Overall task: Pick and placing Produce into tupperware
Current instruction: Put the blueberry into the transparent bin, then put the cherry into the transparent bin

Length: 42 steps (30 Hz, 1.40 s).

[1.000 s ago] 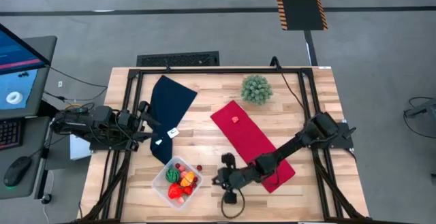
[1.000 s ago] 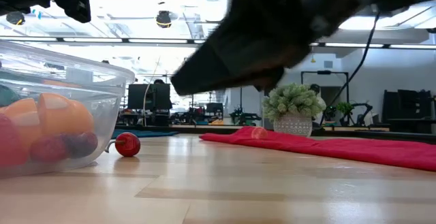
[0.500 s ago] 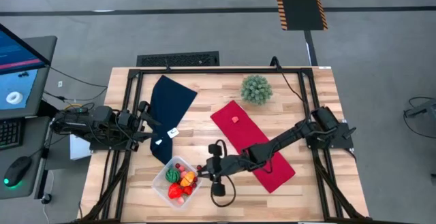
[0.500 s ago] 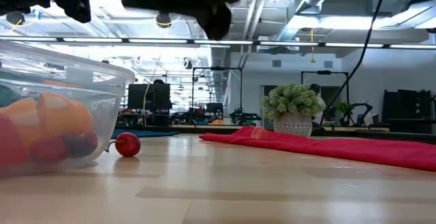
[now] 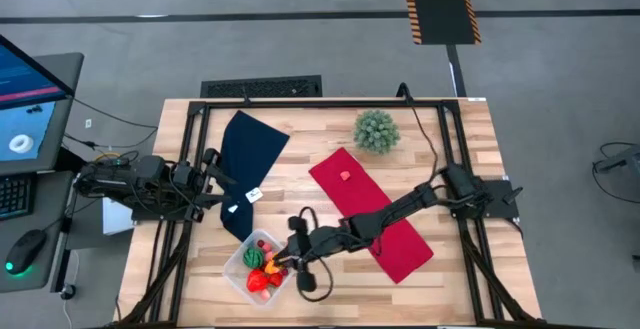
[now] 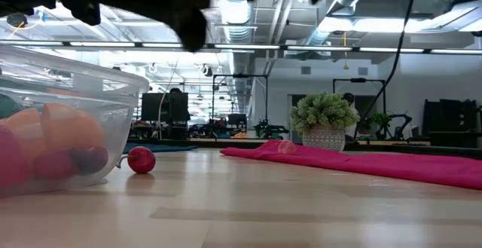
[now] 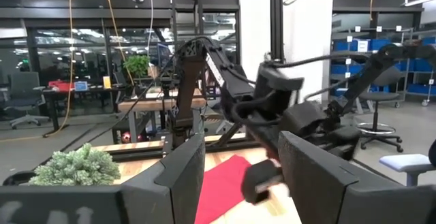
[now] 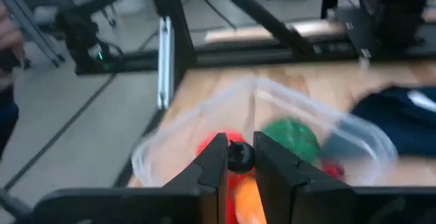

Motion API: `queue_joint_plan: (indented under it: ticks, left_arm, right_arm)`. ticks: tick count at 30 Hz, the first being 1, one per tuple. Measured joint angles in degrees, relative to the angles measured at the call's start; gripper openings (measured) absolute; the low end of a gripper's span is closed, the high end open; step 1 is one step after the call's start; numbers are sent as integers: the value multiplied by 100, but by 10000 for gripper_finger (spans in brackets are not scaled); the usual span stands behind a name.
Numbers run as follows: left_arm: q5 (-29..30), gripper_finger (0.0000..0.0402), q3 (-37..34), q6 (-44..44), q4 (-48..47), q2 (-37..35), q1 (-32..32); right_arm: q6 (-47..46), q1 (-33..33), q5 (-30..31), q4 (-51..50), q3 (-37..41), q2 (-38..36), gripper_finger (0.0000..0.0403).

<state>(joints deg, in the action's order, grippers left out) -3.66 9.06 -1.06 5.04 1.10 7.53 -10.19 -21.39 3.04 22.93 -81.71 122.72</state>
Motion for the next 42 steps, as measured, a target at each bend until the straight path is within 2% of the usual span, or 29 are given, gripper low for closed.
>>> queue_joint_plan:
  ticks: [5, 9, 13, 20, 24, 31, 38, 42]
  left_arm:
    - [2, 180, 0, 4, -35, -2, 0]
    - [4, 180, 0, 9, -73, -2, 0]
    - [2, 180, 0, 9, -85, -2, 0]
    - [2, 180, 0, 9, -85, -2, 0]
    - [2, 180, 0, 11, -85, -2, 0]
    - [2, 180, 0, 19, -131, -2, 0]
    - [2, 180, 0, 69, -136, -2, -1]
    - [2, 180, 0, 102, -136, -2, 0]
  right_arm:
    - [-114, 26, -19, -164, -763, 563, 83]
    - [-223, 78, -69, -482, -1132, 828, 98]
    - [-331, 134, -73, -692, -1280, 876, 130]
    - [-330, 205, -147, -942, -1286, 773, 209]
    - [-38, 203, -150, -1622, -1277, 613, 239]
    - [170, 177, -124, -3215, -1296, 99, 237]
    - [270, -33, 510, -4516, -1285, 70, 216]
    - [72, -120, 537, -4916, -1282, 119, 204]
